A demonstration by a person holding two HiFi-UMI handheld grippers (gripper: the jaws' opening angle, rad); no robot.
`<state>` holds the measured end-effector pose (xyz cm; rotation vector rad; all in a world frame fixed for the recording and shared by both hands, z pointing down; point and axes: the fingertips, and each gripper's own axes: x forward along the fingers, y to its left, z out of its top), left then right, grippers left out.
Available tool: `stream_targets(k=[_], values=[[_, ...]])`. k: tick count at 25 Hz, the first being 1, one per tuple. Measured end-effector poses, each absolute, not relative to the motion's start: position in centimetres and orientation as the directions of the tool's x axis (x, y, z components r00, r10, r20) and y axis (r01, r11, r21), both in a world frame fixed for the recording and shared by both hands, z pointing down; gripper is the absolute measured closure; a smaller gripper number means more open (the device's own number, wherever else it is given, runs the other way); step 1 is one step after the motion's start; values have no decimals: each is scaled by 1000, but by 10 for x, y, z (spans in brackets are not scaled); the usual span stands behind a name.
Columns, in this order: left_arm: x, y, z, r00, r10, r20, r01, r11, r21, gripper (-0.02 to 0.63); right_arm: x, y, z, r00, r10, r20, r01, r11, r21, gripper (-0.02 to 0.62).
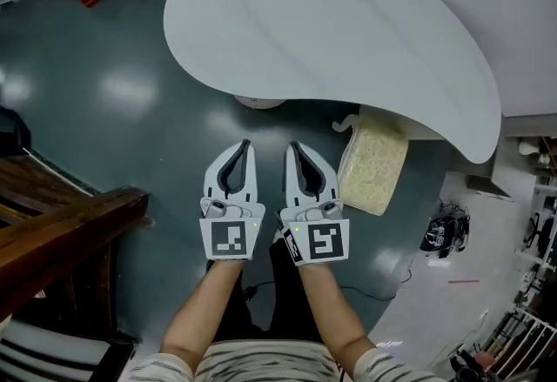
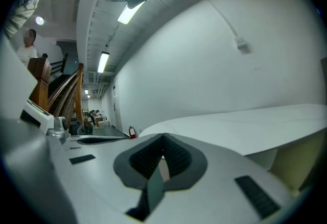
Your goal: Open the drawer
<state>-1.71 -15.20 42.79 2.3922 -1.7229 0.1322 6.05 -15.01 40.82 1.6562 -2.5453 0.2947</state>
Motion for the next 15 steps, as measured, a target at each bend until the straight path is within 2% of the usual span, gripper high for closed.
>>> stream_targets(k=[15], values=[[-7, -195, 550, 338, -911, 237, -941, -326, 91, 606, 75, -180, 513, -375, -901, 218, -927, 356, -120, 581]])
